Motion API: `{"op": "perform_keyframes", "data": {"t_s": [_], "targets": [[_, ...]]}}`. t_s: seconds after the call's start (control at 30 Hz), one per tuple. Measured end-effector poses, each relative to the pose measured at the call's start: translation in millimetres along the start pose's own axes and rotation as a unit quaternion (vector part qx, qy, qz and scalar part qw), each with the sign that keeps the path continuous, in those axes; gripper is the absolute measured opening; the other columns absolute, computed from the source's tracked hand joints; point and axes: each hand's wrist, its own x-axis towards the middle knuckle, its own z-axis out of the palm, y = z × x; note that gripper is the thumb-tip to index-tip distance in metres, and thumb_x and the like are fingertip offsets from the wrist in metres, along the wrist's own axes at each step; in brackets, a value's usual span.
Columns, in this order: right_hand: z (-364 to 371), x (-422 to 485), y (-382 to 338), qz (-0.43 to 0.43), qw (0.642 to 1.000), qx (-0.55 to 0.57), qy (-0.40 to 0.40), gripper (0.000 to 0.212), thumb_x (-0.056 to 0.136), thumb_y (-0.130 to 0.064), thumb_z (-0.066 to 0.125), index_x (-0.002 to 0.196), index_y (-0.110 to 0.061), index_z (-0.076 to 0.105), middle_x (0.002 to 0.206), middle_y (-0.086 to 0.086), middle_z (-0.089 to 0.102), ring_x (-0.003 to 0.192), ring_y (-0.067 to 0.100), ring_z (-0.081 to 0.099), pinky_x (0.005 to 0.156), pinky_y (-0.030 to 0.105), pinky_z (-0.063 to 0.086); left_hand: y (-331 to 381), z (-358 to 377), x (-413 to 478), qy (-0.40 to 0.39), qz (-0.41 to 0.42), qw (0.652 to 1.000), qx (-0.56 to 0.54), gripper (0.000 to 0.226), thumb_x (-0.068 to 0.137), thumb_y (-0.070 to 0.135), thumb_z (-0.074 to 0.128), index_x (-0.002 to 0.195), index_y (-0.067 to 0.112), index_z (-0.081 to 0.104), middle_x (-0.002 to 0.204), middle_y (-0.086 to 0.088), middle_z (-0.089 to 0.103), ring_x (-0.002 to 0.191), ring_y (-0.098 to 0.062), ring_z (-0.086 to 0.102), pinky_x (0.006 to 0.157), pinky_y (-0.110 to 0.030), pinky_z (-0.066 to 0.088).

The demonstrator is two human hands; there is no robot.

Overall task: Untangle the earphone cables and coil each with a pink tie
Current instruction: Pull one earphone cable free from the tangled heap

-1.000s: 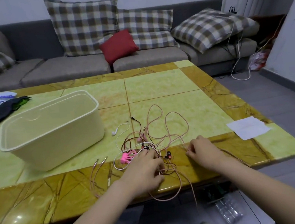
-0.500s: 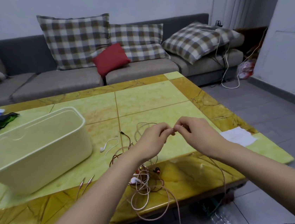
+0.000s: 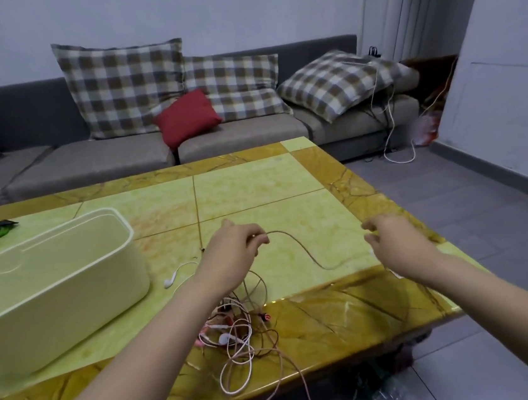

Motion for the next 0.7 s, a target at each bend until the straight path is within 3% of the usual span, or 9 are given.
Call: {"op": "perform_keyframes", "data": {"t_s": [0.07, 0.13, 0.2, 0.27, 0.33, 0.4, 0.57, 0.63, 0.7], "targets": [[2.7, -9.6, -20.9, -0.059, 0.998, 0.036, 0.011, 0.035, 0.099, -0.010, 0.039, 0.133, -0.007, 0.047, 0.134, 0.011, 0.049, 0.124, 0.024, 0.045, 0.095, 0.027, 0.033, 13.4, 0.8, 3.5, 0.002, 0.039, 0.999, 0.036, 0.023, 0.095, 0.033, 0.051, 0.103, 0.023, 0.070, 0.074, 0.010, 0.059, 0.088, -0.014, 0.046, 0.080, -0.033, 0.042], [2.5, -18.8, -46.5, -0.114, 0.989, 0.096, 0.022, 0.036, 0.100, -0.015, 0.038, 0.135, -0.011, 0.043, 0.135, 0.007, 0.049, 0.124, 0.020, 0.046, 0.094, 0.023, 0.033, 25.6, 3.6, 7.2, 0.009, 0.067, 0.996, 0.061, 0.024, 0.095, 0.035, 0.051, 0.107, 0.025, 0.069, 0.082, 0.006, 0.063, 0.096, -0.016, 0.045, 0.076, -0.030, 0.037], [3.2, -23.6, -66.1, -0.151, 0.979, 0.134, -0.004, 0.034, 0.100, -0.023, 0.039, 0.132, -0.014, 0.044, 0.127, 0.005, 0.055, 0.115, 0.019, 0.052, 0.088, 0.024, 0.038, 36.0, 5.8, 9.6, 0.018, 0.087, 0.994, 0.068, 0.024, 0.095, 0.036, 0.050, 0.105, 0.026, 0.069, 0.086, 0.002, 0.064, 0.095, -0.017, 0.045, 0.072, -0.029, 0.033], [2.7, -24.1, -76.8, -0.160, 0.973, 0.160, -0.039, 0.026, 0.100, -0.027, 0.040, 0.123, -0.017, 0.047, 0.105, 0.004, 0.063, 0.093, 0.019, 0.060, 0.076, 0.031, 0.046, 42.9, 5.5, 10.2, 0.021, 0.103, 0.992, 0.071, 0.023, 0.096, 0.033, 0.047, 0.100, 0.025, 0.068, 0.086, 0.001, 0.062, 0.093, -0.018, 0.044, 0.071, -0.030, 0.032], [-1.3, -21.4, -78.2, -0.151, 0.973, 0.172, -0.036, 0.018, 0.100, -0.027, 0.040, 0.110, -0.019, 0.053, 0.079, 0.001, 0.063, 0.070, 0.017, 0.059, 0.068, 0.037, 0.049, 44.1, 3.1, 9.1, 0.009, 0.113, 0.990, 0.084, 0.024, 0.098, 0.031, 0.043, 0.096, 0.023, 0.065, 0.088, 0.003, 0.061, 0.092, -0.017, 0.040, 0.073, -0.029, 0.031], [-7.1, -15.7, -72.7, -0.151, 0.978, 0.142, -0.004, 0.021, 0.100, -0.025, 0.041, 0.096, -0.020, 0.061, 0.068, -0.003, 0.059, 0.063, 0.013, 0.054, 0.068, 0.041, 0.052, 39.9, 0.3, 6.1, -0.018, 0.097, 0.991, 0.094, 0.025, 0.100, 0.032, 0.039, 0.093, 0.022, 0.061, 0.091, 0.004, 0.059, 0.093, -0.015, 0.037, 0.076, -0.029, 0.029], [-18.5, 1.5, -40.1, -0.070, 0.987, 0.137, 0.048, 0.029, 0.099, -0.017, 0.038, 0.081, -0.020, 0.061, 0.068, -0.002, 0.059, 0.069, 0.025, 0.060, 0.070, 0.047, 0.054, 11.2, -5.4, 3.4, -0.067, -0.011, 0.996, 0.058, 0.024, 0.101, 0.029, 0.035, 0.084, 0.027, 0.053, 0.094, -0.001, 0.056, 0.101, -0.018, 0.040, 0.080, -0.033, 0.034], [-21.3, 7.4, -23.6, -0.020, 0.987, 0.146, 0.061, 0.030, 0.098, -0.014, 0.038, 0.081, -0.017, 0.062, 0.069, 0.005, 0.062, 0.071, 0.030, 0.062, 0.070, 0.049, 0.055, 1.7, -8.9, 3.3, -0.065, -0.033, 0.995, 0.061, 0.025, 0.101, 0.026, 0.036, 0.083, 0.025, 0.054, 0.088, 0.000, 0.056, 0.095, -0.018, 0.041, 0.078, -0.033, 0.036], [-22.8, 10.6, -8.6, 0.016, 0.988, 0.138, 0.069, 0.029, 0.098, -0.012, 0.037, 0.083, -0.013, 0.063, 0.073, 0.011, 0.064, 0.071, 0.033, 0.062, 0.070, 0.049, 0.055, -4.3, -12.5, 3.6, -0.054, -0.054, 0.996, 0.036, 0.027, 0.100, 0.022, 0.038, 0.079, 0.021, 0.054, 0.074, 0.003, 0.053, 0.079, -0.019, 0.045, 0.065, -0.031, 0.035]]}}
